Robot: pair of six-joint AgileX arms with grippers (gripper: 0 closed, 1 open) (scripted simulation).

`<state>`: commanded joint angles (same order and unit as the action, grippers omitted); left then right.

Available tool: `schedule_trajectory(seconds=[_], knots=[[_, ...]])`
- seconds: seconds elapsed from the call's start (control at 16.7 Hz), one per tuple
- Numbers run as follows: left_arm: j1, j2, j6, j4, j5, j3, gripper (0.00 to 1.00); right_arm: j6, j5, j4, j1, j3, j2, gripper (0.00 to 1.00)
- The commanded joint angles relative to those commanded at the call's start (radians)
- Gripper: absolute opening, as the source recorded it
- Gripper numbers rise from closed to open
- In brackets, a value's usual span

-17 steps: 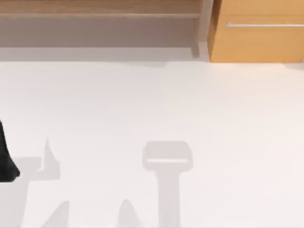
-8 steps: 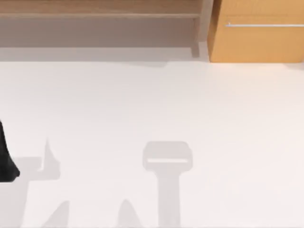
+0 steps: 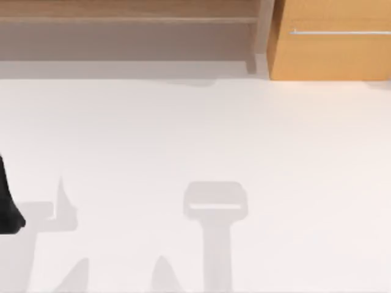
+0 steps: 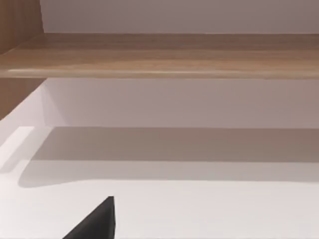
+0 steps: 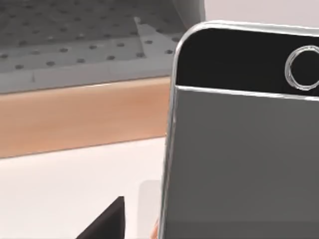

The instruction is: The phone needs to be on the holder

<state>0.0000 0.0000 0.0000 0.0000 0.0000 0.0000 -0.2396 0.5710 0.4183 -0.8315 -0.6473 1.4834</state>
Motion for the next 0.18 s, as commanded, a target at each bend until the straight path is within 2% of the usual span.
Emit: schedule_trajectory(seconds=[0.18], knots=[[0.0, 0.0, 0.0, 0.0, 0.0, 0.0, 1.0, 0.0, 0.0, 0.0, 0.0, 0.0, 0.0, 1.0]])
